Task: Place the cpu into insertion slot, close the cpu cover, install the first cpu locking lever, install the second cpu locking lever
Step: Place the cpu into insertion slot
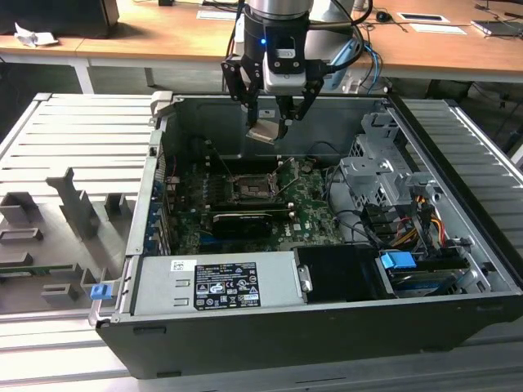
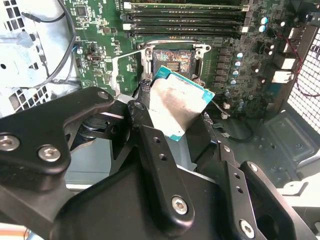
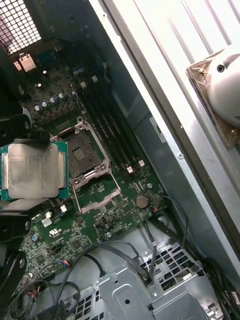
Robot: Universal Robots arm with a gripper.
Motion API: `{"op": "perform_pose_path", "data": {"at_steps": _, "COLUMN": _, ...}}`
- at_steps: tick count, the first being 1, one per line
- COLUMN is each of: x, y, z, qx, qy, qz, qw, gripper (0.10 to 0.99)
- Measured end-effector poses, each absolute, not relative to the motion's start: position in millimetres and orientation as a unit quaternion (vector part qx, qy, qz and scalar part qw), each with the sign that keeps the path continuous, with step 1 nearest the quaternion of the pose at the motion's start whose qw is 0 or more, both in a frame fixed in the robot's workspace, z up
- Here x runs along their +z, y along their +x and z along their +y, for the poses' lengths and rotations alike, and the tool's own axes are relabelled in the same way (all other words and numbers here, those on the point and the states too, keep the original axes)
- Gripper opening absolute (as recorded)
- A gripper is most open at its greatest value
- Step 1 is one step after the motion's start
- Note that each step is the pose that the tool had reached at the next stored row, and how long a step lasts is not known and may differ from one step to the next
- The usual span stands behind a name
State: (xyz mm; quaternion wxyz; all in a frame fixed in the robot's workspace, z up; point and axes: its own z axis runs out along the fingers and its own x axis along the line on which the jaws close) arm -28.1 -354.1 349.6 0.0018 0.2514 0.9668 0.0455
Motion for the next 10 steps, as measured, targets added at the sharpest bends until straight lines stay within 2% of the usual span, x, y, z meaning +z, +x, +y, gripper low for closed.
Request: {"op": "perform_pose_path", "data": {"at_steps": 10, "x": 349.4, "y": -28.1, "z": -354.1, "qx": 0.045, "qy": 0.263, "qz": 0.964, "qw": 0.002, "gripper": 0.529}}
